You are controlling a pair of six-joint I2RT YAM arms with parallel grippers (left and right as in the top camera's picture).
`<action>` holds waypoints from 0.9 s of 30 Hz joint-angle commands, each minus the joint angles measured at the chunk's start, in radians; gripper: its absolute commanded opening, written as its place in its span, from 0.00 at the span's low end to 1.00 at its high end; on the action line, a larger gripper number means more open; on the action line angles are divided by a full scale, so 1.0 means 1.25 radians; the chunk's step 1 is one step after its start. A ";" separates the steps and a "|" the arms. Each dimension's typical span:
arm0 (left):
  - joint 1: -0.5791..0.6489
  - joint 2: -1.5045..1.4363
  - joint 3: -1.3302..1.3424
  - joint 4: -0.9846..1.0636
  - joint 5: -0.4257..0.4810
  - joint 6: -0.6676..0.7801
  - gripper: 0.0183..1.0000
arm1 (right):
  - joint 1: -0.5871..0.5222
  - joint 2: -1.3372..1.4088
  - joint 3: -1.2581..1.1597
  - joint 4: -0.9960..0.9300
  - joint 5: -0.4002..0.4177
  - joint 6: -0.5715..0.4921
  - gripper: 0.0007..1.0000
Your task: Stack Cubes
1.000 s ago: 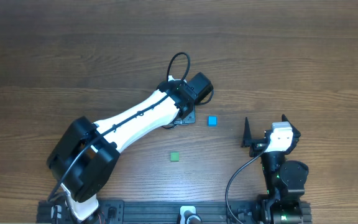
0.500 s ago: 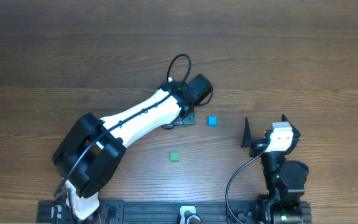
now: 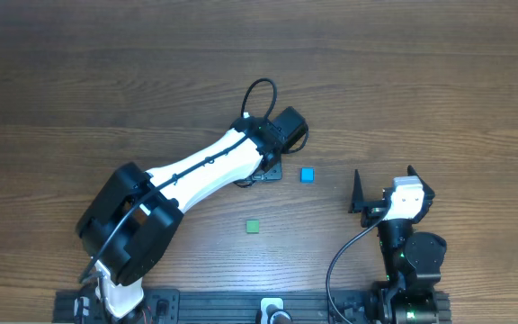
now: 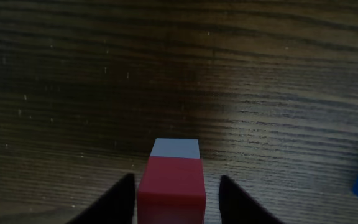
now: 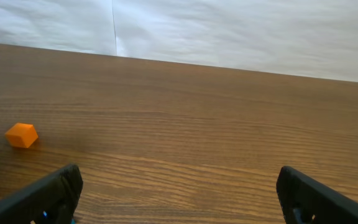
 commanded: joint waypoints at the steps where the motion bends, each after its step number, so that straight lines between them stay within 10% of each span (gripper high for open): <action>1: 0.006 0.010 0.006 0.002 0.000 -0.005 0.50 | 0.002 -0.006 -0.007 0.003 0.005 -0.004 0.99; 13: 0.007 0.000 0.070 0.004 -0.043 -0.005 0.87 | 0.002 -0.006 -0.007 0.003 0.005 -0.004 0.99; 27: 0.147 0.135 0.282 0.050 0.020 0.099 0.82 | 0.002 -0.006 -0.007 0.003 0.005 -0.004 0.99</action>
